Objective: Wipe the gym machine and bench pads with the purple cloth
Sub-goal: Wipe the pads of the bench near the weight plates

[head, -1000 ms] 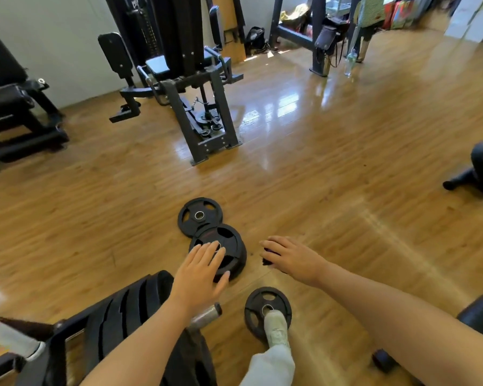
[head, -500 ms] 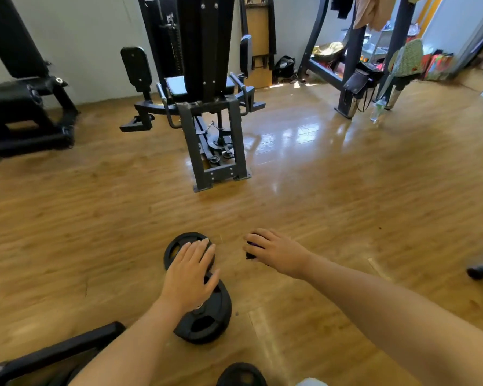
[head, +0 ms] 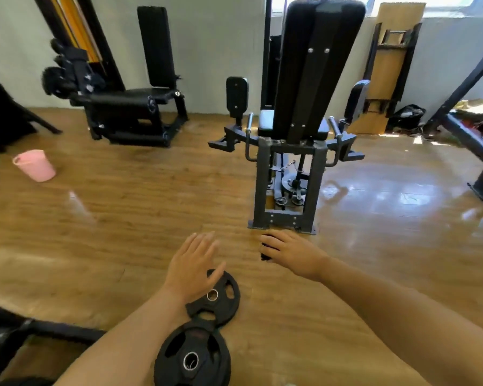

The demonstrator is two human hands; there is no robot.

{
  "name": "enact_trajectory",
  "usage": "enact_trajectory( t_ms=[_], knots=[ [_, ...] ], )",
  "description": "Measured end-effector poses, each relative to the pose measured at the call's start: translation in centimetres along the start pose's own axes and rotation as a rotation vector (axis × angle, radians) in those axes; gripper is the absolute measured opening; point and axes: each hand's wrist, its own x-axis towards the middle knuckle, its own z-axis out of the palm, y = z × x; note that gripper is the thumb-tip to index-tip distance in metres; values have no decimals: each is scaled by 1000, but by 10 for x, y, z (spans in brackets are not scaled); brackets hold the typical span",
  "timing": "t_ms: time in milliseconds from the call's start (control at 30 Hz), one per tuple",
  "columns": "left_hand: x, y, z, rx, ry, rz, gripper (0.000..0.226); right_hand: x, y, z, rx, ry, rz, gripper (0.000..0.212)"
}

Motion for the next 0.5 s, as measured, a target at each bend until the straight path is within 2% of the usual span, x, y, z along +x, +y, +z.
enact_trajectory(
  t_ms=[233,367,500],
  knots=[
    [50,-34,1,132,-48,-98,59,89,79,37,107,131,-173,48],
    [68,-69,24,168,-92,-194,68,150,111,68,197,179,-294,33],
    [99,-110,54,174,-97,-313,71,222,140,91,163,200,-457,58]
  ],
)
